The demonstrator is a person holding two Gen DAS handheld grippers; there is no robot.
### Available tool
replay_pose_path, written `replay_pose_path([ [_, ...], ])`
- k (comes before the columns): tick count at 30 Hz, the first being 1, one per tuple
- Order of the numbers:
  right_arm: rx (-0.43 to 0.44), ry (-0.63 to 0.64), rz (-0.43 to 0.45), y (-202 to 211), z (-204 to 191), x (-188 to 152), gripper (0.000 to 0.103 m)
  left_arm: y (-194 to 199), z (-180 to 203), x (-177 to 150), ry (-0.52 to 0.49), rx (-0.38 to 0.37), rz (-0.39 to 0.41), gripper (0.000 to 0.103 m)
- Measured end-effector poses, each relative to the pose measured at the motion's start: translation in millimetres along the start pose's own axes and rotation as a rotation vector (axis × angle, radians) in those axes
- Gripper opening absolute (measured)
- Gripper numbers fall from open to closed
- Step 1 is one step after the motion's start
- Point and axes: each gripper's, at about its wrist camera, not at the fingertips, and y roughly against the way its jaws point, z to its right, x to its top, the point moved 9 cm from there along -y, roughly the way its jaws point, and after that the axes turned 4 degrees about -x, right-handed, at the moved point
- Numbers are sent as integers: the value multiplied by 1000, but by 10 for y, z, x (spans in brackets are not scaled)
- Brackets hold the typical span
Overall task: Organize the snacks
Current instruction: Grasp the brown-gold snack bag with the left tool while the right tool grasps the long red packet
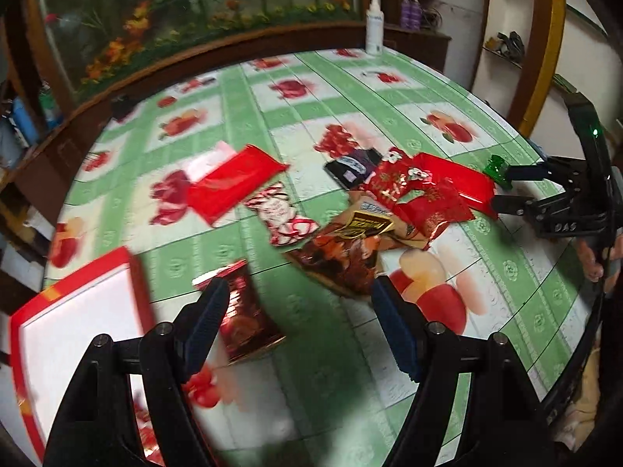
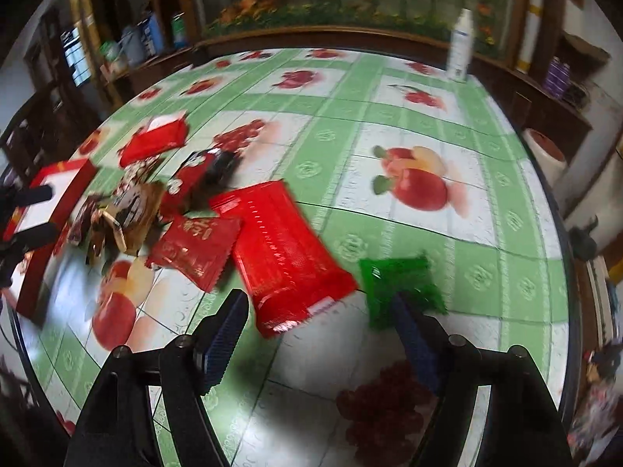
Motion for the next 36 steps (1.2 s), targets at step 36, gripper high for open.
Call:
replay_pose_path([
  [36, -39, 7, -95, -26, -545, -179, 53, -330, 616, -272, -165, -155, -68, 52],
])
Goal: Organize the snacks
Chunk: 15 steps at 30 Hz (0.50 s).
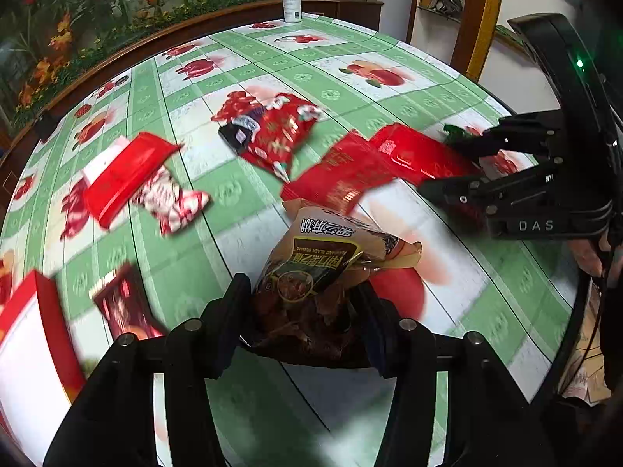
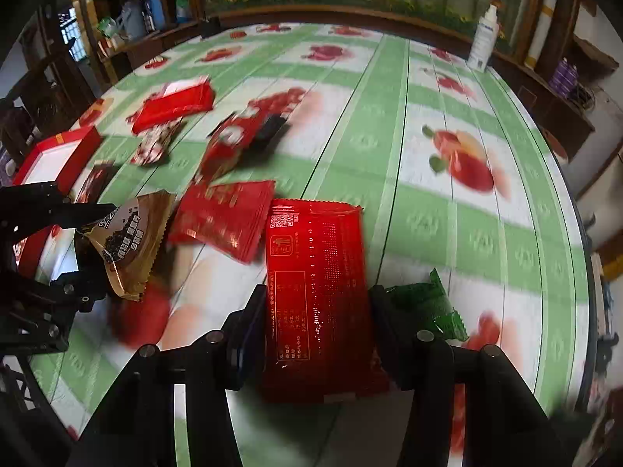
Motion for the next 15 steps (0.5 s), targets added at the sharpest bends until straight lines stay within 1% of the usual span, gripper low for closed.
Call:
replay_pose_path([
  [3, -21, 7, -16, 95, -140, -144, 52, 76, 15, -126, 19, 20, -2, 52],
  [7, -39, 28, -13, 200, -323, -293, 52, 173, 8, -291, 41, 44, 4, 52],
  [9, -72, 42, -2, 251, -396, -341, 51, 219, 3, -366, 47, 53, 10, 52],
  [13, -106, 61, 9, 301, -500, -397, 51, 291, -1, -485, 62, 54, 21, 52],
  [15, -145, 80, 25, 322, -536, -403, 51, 318, -11, -530, 74, 52, 24, 52],
])
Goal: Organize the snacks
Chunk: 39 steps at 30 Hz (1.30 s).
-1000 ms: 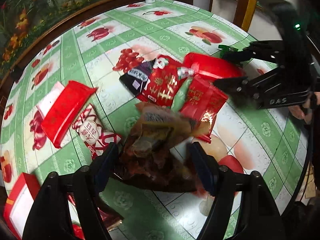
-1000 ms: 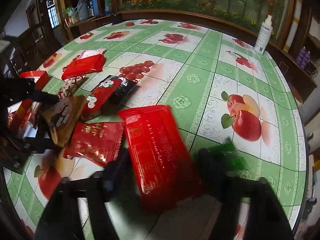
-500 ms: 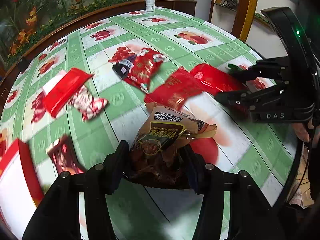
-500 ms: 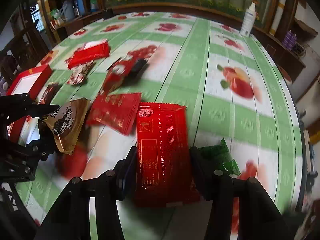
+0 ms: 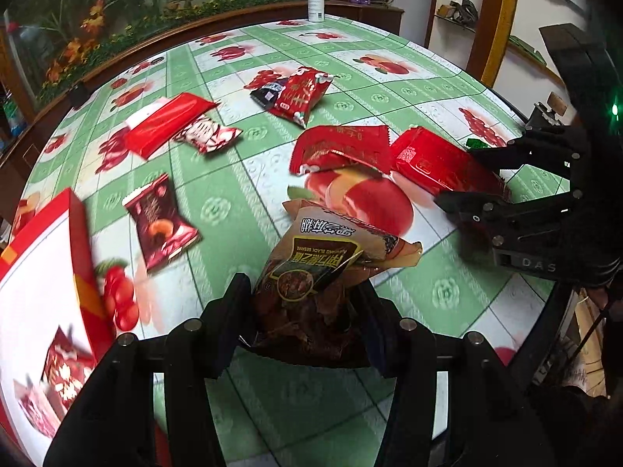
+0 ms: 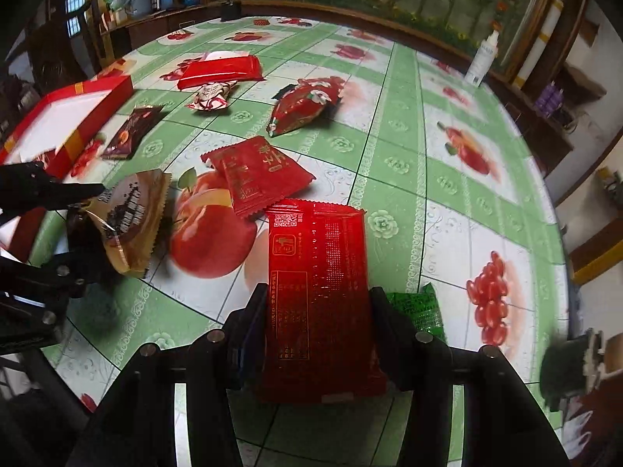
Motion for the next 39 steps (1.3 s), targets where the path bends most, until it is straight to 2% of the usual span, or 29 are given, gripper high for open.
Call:
replay_pose_path([
  [2, -37, 15, 9, 16, -26, 1, 51, 21, -9, -34, 6, -1, 3, 52],
  [9, -87, 38, 29, 34, -65, 13, 51, 31, -39, -73, 30, -14, 15, 53],
  [39, -101, 55, 40, 42, -98, 21, 48, 42, -58, -90, 47, -14, 18, 53],
])
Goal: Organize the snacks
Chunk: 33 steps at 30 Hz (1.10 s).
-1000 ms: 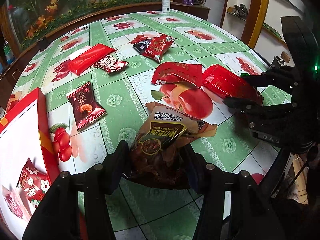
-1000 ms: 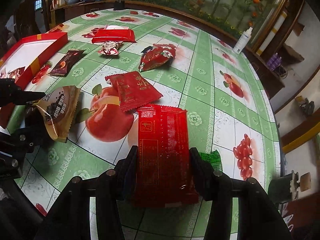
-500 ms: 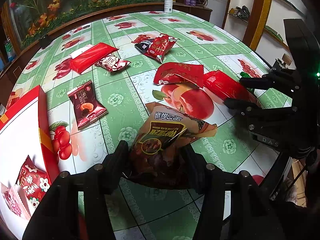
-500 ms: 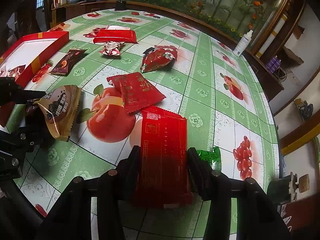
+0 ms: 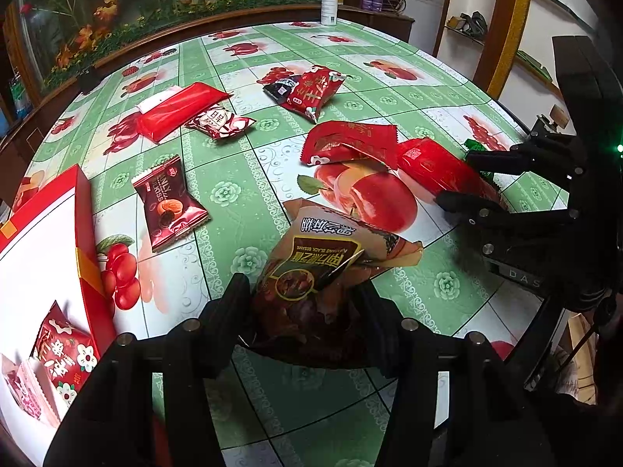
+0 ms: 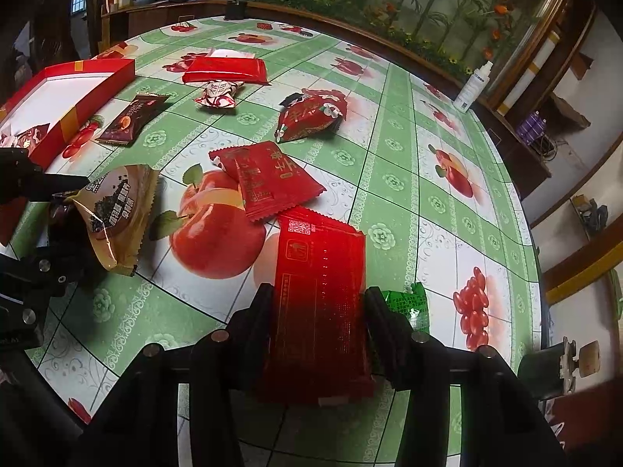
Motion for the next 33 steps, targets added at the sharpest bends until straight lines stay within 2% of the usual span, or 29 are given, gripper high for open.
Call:
replay_pose_path([
  [13, -2, 1, 0, 4, -3, 5, 48, 2, -3, -1, 4, 7, -2, 53],
  [33, 3, 2, 1, -2, -4, 26, 48, -7, 4, 10, 8, 64, -6, 53],
])
